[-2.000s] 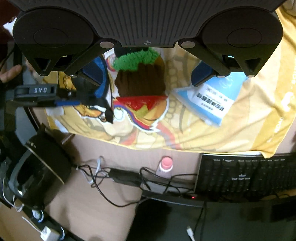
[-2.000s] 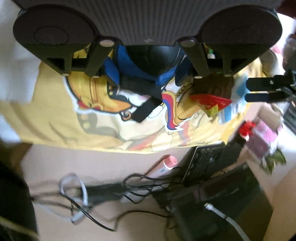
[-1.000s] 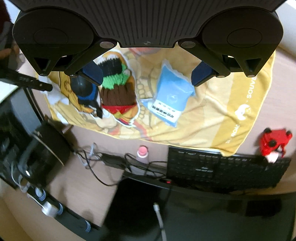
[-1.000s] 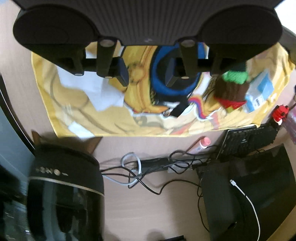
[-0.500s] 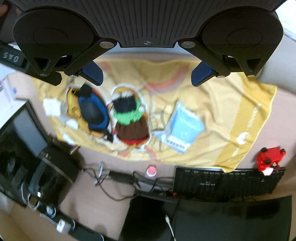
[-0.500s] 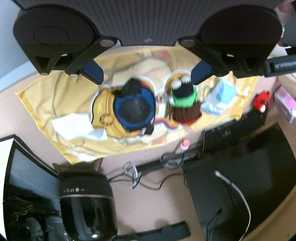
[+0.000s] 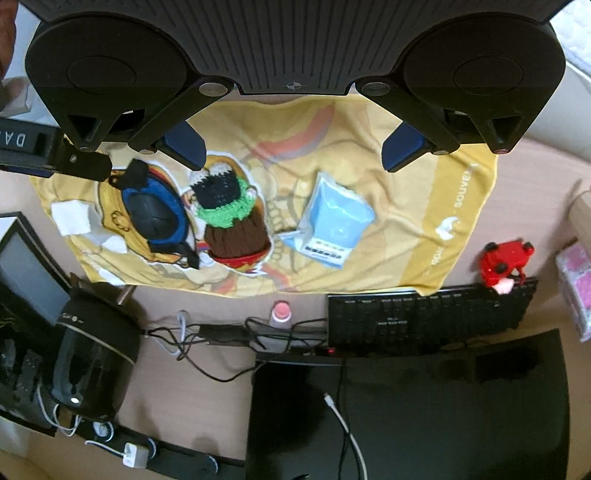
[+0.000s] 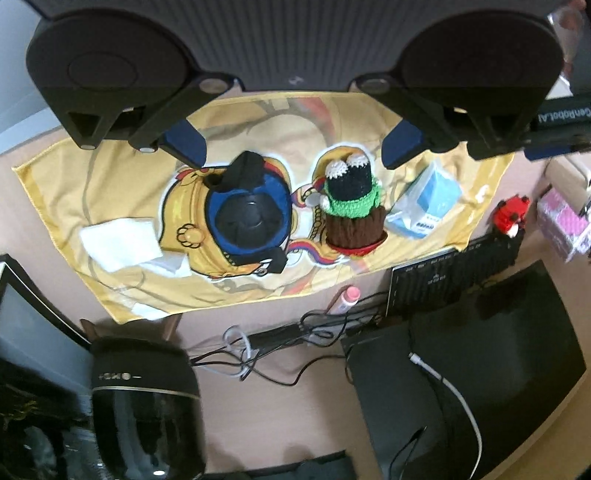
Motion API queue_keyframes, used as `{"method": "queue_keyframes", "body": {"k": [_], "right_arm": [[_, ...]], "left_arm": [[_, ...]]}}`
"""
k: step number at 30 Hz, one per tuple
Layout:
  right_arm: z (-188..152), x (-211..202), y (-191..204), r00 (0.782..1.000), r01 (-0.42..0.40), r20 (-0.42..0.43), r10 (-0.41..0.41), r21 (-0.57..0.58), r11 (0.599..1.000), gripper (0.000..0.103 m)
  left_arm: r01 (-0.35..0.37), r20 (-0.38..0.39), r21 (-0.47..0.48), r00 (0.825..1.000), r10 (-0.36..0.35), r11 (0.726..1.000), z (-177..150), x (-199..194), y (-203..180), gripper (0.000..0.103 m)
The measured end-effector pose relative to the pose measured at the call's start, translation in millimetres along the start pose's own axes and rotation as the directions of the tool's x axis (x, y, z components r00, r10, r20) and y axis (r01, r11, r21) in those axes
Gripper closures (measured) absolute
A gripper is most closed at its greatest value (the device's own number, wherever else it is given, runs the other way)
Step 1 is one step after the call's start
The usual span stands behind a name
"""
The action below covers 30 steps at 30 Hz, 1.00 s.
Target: Organize soft objects
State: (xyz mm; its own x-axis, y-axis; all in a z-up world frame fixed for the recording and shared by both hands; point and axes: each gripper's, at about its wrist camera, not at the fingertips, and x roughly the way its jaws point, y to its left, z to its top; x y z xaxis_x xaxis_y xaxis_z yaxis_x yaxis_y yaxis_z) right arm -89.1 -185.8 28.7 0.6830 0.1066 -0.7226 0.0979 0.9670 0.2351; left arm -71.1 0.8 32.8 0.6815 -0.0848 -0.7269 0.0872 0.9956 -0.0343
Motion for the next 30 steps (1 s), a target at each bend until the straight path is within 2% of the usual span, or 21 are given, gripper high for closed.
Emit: {"method": "queue_keyframes", "body": {"k": [7,16,21,30], "right_arm": [[3.3,6.5,4.8,1.0,-0.004,-0.015,0.003,-0.084,0.996,0.001],[3.9,17.4,-10.5,0.998,-0.01,-0.066,0.005,-0.075,0.997,0.0],[11.9,16.3,-11.2,0.999,-0.007,-0.048,0.002,-0.103,0.995,0.0],[12.1,22.0,-12.7,0.997,-0.001,-0.082,-0.009,-0.113,0.994,0.0]], "left_arm": [[-0.039,-0.033,-0.011,0.999,0.039,0.999,0.3,5.7,-7.9,0.0],[-0.022,-0.072,0.044,0.997,0.025,0.999,-1.8,13.5,-28.5,0.0],[-0.021,-0.073,0.024,0.997,0.023,0.999,0.0,16.2,-30.1,0.0],[-0.035,-0.114,-0.009,0.993,0.033,0.999,2.1,28.7,-25.5,0.0]]}}
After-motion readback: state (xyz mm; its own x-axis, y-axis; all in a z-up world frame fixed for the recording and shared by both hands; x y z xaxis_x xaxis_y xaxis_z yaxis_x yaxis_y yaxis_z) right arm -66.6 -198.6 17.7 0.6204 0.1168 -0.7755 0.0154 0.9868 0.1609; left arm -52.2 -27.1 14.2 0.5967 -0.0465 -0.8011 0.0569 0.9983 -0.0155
